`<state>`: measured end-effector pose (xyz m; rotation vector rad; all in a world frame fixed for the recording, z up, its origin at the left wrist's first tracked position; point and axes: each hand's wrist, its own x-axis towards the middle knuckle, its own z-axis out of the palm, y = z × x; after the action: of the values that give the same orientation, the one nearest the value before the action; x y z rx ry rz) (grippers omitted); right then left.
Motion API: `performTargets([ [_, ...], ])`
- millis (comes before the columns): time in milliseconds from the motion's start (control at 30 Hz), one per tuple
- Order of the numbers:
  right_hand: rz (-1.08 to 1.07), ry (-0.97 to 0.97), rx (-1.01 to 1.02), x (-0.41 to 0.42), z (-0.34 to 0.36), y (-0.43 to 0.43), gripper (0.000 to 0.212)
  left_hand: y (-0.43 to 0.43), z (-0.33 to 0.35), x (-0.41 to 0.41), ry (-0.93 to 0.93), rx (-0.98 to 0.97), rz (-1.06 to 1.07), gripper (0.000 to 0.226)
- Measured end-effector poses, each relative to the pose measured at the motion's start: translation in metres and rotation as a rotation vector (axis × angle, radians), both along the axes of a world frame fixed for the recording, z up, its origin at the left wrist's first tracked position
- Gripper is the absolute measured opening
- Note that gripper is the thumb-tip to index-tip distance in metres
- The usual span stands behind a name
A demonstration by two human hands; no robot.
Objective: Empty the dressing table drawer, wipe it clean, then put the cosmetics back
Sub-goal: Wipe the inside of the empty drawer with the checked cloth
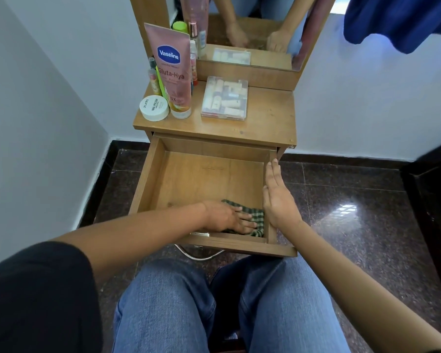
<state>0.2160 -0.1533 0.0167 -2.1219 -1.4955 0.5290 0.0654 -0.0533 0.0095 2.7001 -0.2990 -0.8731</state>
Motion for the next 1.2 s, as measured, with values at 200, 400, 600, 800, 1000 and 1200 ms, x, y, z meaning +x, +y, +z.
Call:
performTargets([
  [200,-0.032,-0.011,0.003,-0.004,0.001,-0.001,0.057,-0.005,0.005,0.004,0.038,0.035,0.065,0.061],
  [400,-0.037,-0.016,0.001,-0.004,0.002,-0.002,0.057,-0.01,0.005,0.002,-0.011,0.1,0.106,0.064],
  [600,-0.031,-0.015,0.0,-0.004,0.002,-0.002,0.056,-0.014,0.002,-0.001,-0.056,0.169,0.23,0.066],
  [800,-0.031,0.005,0.012,-0.005,0.002,-0.003,0.057,-0.017,-0.002,-0.001,-0.11,0.209,0.308,0.061],
  [1000,-0.034,0.026,0.008,-0.005,0.0,-0.001,0.059,-0.018,0.002,0.019,-0.108,0.301,0.527,0.057],
  [1200,-0.037,0.043,-0.011,-0.004,-0.002,0.0,0.058,-0.008,0.018,0.048,-0.113,0.374,0.741,0.056],
])
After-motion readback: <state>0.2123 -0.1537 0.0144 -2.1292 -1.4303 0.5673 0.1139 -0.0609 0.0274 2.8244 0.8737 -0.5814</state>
